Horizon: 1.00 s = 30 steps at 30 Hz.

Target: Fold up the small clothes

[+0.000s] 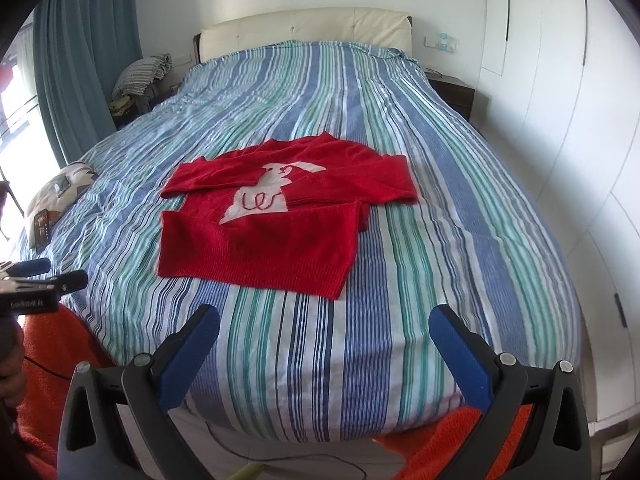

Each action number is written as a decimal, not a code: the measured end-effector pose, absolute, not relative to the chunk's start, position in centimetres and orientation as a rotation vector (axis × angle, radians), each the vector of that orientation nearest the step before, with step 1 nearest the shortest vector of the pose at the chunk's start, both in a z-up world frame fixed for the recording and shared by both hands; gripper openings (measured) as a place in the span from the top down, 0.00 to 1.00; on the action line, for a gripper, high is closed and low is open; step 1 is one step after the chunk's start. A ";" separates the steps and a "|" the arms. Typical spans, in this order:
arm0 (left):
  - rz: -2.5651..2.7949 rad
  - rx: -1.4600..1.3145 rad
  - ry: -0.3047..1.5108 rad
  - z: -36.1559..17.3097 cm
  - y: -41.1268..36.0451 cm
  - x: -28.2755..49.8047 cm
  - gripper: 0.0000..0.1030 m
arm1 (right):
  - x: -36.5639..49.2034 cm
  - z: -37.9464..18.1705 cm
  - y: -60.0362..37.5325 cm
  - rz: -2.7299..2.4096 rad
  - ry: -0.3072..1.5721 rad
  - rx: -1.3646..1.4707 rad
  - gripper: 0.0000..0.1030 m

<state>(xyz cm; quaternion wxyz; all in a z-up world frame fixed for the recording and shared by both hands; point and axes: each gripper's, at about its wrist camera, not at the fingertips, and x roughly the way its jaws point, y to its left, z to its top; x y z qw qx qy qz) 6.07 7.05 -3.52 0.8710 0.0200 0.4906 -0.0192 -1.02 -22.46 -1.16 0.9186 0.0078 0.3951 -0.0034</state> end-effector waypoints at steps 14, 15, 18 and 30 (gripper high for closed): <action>-0.207 -0.182 1.152 -16.1 7.1 18.5 0.49 | 13.5 -16.5 -27.7 0.282 1.001 0.448 0.28; -0.213 -0.175 1.154 -16.2 6.9 18.6 0.64 | 13.9 -17.1 -27.6 0.286 1.010 0.455 0.48; -0.239 -0.214 1.173 -15.7 7.4 18.2 0.96 | 13.8 -16.8 -27.9 0.276 1.046 0.473 0.95; -0.280 -0.087 1.246 -12.4 9.7 10.4 0.97 | 6.4 -12.6 -28.2 0.287 1.196 0.474 0.95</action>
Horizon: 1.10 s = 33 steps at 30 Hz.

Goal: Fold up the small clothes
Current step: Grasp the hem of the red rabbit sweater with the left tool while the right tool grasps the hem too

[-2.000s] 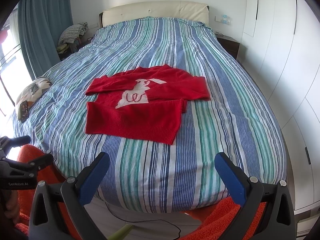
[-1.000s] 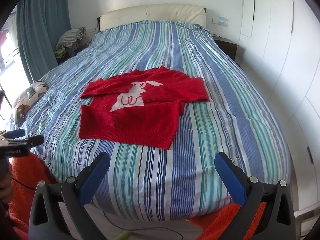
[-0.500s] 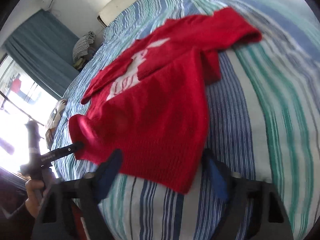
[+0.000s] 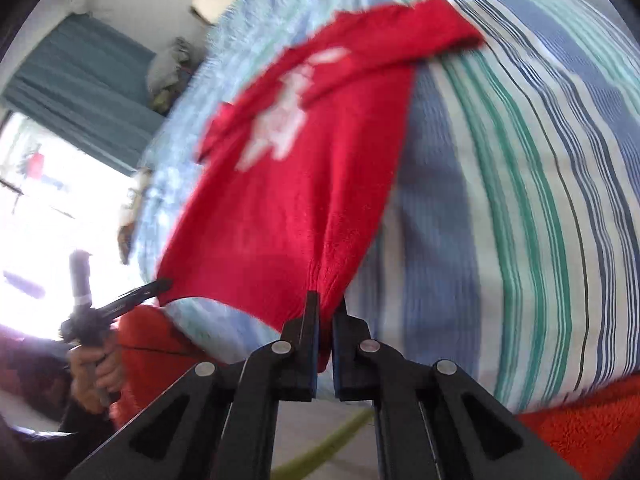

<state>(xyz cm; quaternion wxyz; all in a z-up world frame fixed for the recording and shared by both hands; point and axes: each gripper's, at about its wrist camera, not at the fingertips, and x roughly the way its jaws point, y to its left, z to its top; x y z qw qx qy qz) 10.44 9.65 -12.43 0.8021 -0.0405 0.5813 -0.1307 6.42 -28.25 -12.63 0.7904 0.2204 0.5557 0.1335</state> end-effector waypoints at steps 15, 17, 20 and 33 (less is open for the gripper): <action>-0.143 0.017 1.297 -18.5 8.0 11.8 0.98 | 7.9 -17.7 -26.2 0.063 1.271 0.231 0.97; -0.139 0.038 1.285 -18.7 7.6 11.9 0.97 | 7.9 -17.6 -26.0 0.065 1.263 0.226 0.97; -0.124 0.081 1.265 -19.0 6.6 11.8 0.97 | 7.7 -17.7 -25.9 0.068 1.251 0.223 0.97; -0.103 0.136 1.255 -19.4 3.9 10.9 0.95 | 7.0 -16.8 -25.6 0.058 1.234 0.176 0.97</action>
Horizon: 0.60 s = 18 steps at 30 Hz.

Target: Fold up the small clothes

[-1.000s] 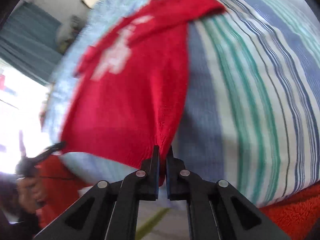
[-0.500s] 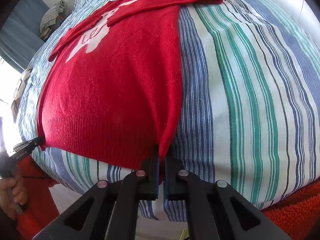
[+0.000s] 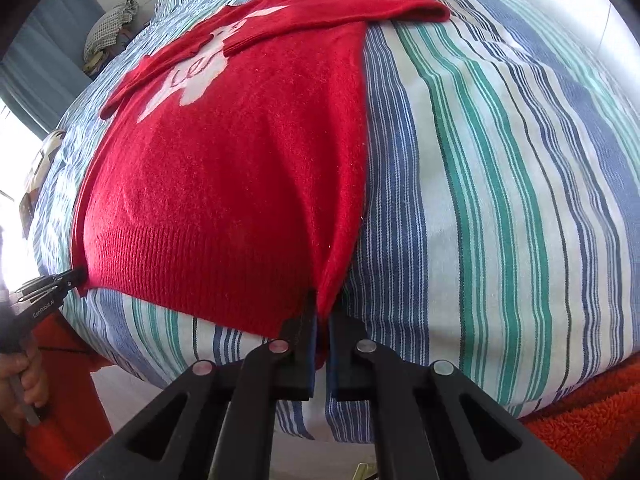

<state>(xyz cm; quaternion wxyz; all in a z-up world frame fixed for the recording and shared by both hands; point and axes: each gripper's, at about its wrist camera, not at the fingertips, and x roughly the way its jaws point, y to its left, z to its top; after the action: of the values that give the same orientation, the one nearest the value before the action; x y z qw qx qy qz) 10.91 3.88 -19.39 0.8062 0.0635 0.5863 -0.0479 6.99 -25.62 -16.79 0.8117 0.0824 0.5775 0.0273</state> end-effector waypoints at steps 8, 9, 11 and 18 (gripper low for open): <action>-0.056 0.269 1.302 -17.8 4.0 8.6 0.21 | 6.2 -11.2 -28.4 0.000 1.257 0.058 0.61; -0.049 0.262 1.327 -17.6 4.4 8.1 0.18 | 6.5 -9.4 -29.2 -0.013 1.232 0.009 0.61; -0.045 0.212 1.331 -16.7 5.5 6.9 0.18 | 7.8 -6.5 -30.1 -0.027 1.186 -0.087 0.60; 0.082 -0.068 1.173 -12.1 10.8 6.2 0.18 | 17.5 -3.9 -22.3 0.274 1.029 -0.374 0.50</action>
<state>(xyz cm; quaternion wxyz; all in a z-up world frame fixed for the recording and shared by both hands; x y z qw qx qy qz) 6.16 10.77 -12.12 0.8317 -0.0320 0.5530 0.0386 17.48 -22.29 -3.93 0.8448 -0.1771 0.4878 0.1300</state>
